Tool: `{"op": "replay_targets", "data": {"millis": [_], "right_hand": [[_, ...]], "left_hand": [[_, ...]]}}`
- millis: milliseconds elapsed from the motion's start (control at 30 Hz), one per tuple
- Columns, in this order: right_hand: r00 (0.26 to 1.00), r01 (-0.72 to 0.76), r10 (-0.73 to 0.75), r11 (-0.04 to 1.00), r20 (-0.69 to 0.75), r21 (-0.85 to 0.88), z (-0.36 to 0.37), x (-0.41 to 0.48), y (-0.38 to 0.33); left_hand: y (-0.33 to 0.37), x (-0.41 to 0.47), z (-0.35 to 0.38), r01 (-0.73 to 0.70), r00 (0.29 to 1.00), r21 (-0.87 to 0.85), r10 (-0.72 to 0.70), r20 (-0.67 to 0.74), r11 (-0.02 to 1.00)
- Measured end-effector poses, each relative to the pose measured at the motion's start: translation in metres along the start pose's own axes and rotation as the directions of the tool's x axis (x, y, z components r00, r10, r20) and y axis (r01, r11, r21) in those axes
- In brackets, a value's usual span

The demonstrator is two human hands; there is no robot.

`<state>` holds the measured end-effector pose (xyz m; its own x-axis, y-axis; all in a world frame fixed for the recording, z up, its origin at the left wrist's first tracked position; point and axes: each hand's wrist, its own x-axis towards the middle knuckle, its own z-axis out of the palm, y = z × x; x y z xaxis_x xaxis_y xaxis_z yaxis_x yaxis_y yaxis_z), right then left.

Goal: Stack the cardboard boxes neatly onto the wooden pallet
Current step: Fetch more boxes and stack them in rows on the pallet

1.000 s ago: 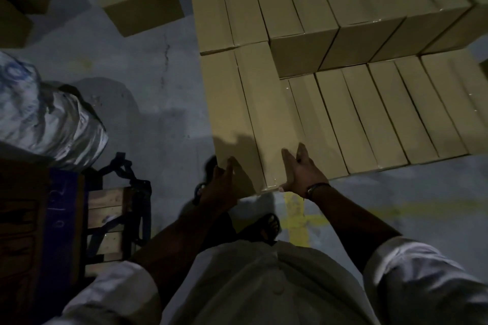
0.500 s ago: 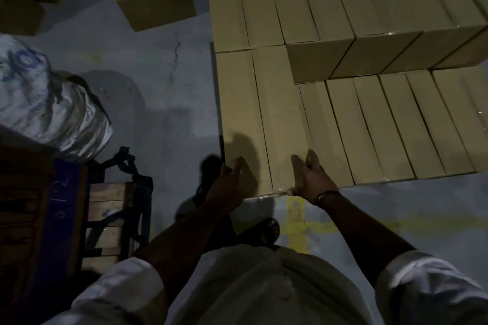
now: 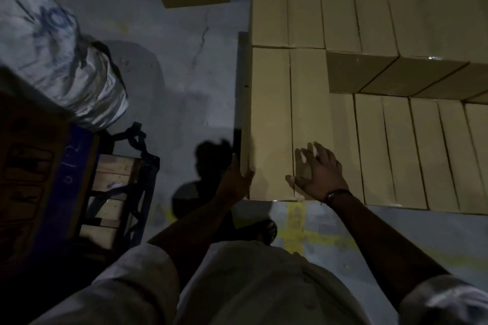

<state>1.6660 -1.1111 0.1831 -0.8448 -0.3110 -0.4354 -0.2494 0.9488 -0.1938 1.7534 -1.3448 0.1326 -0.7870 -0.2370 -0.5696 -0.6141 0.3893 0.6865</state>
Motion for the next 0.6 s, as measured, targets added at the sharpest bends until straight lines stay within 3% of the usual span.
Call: {"op": "replay_targets", "data": {"millis": [100, 200, 300, 400, 600], "right_hand": [[0.999, -0.043, 0.043, 0.999, 0.03, 0.001, 0.004, 0.015, -0.016], [0.959, -0.277, 0.283, 0.944, -0.011, 0.181, 0.009, 0.022, -0.018], [0.867, -0.492, 0.49, 0.808, 0.094, 0.324, 0.013, 0.027, -0.009], [0.852, -0.522, 0.484, 0.774, 0.197, 0.358, 0.014, 0.03, -0.002], [0.87, -0.493, 0.457, 0.786, 0.188, 0.372, 0.014, 0.031, -0.002]], "left_hand": [[-0.012, 0.009, -0.004, 0.087, 0.993, -0.099, -0.079, 0.086, 0.991], [-0.025, 0.02, 0.005, 0.136, 0.97, -0.118, -0.107, 0.22, 0.984], [-0.02, 0.016, 0.015, 0.092, 0.979, -0.192, -0.053, 0.198, 0.977], [-0.009, 0.012, 0.01, 0.033, 0.975, -0.253, 0.025, 0.222, 0.967], [-0.006, 0.02, 0.0, 0.019, 0.976, -0.033, -0.011, 0.216, 0.999]]}}
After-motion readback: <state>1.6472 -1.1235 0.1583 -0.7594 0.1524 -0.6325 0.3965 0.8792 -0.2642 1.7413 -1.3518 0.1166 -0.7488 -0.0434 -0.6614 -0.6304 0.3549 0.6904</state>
